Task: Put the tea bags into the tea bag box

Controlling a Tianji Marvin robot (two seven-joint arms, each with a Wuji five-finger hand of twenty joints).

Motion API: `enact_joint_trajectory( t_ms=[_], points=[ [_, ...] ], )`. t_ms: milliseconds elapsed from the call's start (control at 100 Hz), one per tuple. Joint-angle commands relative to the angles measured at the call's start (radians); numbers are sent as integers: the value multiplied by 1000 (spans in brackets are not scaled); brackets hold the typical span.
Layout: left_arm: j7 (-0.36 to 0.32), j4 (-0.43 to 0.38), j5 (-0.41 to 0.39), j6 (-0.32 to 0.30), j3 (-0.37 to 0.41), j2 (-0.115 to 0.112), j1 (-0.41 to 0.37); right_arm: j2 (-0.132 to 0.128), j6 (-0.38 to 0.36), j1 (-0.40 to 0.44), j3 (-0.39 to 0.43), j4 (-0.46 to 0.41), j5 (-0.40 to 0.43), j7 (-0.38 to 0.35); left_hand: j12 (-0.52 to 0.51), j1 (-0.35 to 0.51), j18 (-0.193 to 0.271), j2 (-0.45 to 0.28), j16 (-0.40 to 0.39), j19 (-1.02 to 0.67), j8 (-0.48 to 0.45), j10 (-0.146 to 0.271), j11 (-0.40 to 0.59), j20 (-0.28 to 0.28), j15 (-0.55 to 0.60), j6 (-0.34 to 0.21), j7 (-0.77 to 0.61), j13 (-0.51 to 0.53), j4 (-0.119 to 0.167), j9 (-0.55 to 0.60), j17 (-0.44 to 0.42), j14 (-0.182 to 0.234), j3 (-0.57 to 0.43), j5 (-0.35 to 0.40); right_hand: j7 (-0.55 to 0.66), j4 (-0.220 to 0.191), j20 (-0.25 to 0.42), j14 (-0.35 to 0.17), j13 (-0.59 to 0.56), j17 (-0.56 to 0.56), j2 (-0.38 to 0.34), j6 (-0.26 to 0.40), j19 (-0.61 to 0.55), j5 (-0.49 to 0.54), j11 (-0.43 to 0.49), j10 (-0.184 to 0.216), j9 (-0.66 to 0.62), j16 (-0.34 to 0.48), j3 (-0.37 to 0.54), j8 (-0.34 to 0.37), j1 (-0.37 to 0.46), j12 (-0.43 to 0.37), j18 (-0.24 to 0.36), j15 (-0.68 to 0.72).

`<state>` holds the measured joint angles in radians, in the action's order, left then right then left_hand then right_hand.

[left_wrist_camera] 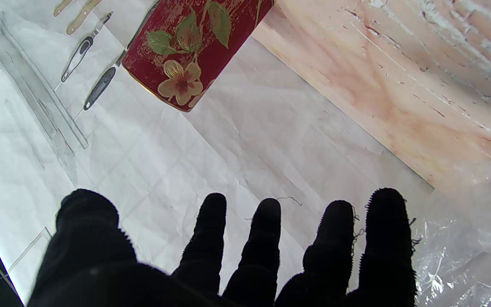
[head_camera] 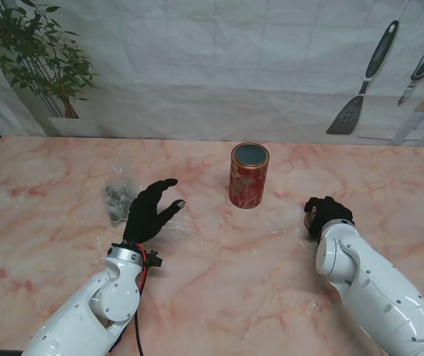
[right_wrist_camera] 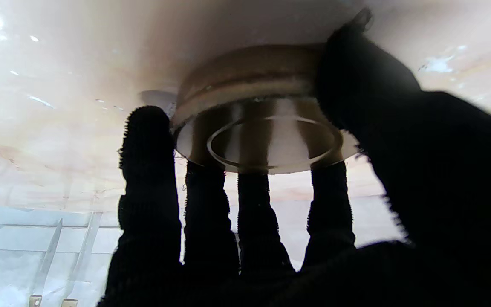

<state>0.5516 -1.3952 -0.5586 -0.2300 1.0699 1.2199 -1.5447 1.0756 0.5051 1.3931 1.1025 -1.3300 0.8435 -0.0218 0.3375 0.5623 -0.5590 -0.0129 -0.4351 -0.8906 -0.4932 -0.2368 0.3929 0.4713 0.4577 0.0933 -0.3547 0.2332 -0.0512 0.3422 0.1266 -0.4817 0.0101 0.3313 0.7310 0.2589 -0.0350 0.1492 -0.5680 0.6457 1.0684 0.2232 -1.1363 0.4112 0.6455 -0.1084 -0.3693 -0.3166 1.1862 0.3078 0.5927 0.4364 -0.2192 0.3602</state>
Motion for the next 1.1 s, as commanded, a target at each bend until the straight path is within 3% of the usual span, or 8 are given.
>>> enact_joint_trajectory(
  t_ms=[0,200,380,530,590,710,1090],
  points=[
    [-16,-9,3,-5,1,-1,-3,5,3,24,-5,29,0,-18,-1,5,-22,0,-5,-31,7,27,-1,23,-30,-33,-6,10,25,13,7,-5,16,-38,217,-90,-4,-207,-317,16,-179,-155,-85,160,205,90,-152,-40,347,66,340,56,190,234],
    [-26,-10,9,-14,3,-2,-3,3,14,18,-4,22,20,-20,-1,3,-21,1,-4,-31,7,26,-1,23,-31,-33,-5,11,25,15,7,-5,16,-35,203,-92,-6,-201,-312,14,-193,-165,-86,167,197,84,-152,-41,347,62,326,55,186,235],
    [-19,-4,14,-23,1,1,-1,-6,16,17,-17,21,50,-49,0,4,-22,2,-4,-33,6,26,-1,24,-29,-32,-6,15,25,20,9,-11,16,-32,186,-141,10,-181,-282,-4,-255,-190,-65,148,199,62,-129,-56,220,57,263,62,181,251],
    [-23,-8,13,-24,4,0,-2,12,42,12,-21,47,16,27,0,2,-21,2,-4,-34,5,23,-2,24,-29,-32,-6,14,25,20,10,-12,16,-32,212,-122,0,-180,-327,17,-197,-181,-109,187,215,70,-169,-60,279,68,298,71,173,275],
    [-21,-7,14,-26,4,0,-2,10,52,12,-21,38,16,11,0,2,-21,1,-4,-34,5,24,-2,25,-29,-33,-6,14,25,20,10,-11,16,-32,212,-116,-1,-181,-334,20,-183,-184,-115,192,218,69,-174,-62,289,68,305,73,183,280],
    [-18,-3,16,-31,3,1,-2,17,62,12,-22,49,12,46,0,2,-21,2,-3,-34,5,22,-3,25,-30,-30,-6,13,25,20,11,-12,16,-30,223,-105,-1,-182,-363,39,-155,-180,-137,220,227,72,-204,-66,319,72,320,77,177,297],
    [-36,-10,17,-35,8,-3,-6,44,94,6,2,63,-54,121,0,-2,-20,1,-2,-33,6,19,-5,24,-30,-32,-3,13,25,21,11,-12,16,-26,218,-93,-2,-158,-406,71,-163,-196,-153,286,225,59,-256,-66,350,67,330,76,141,301]
  ],
)
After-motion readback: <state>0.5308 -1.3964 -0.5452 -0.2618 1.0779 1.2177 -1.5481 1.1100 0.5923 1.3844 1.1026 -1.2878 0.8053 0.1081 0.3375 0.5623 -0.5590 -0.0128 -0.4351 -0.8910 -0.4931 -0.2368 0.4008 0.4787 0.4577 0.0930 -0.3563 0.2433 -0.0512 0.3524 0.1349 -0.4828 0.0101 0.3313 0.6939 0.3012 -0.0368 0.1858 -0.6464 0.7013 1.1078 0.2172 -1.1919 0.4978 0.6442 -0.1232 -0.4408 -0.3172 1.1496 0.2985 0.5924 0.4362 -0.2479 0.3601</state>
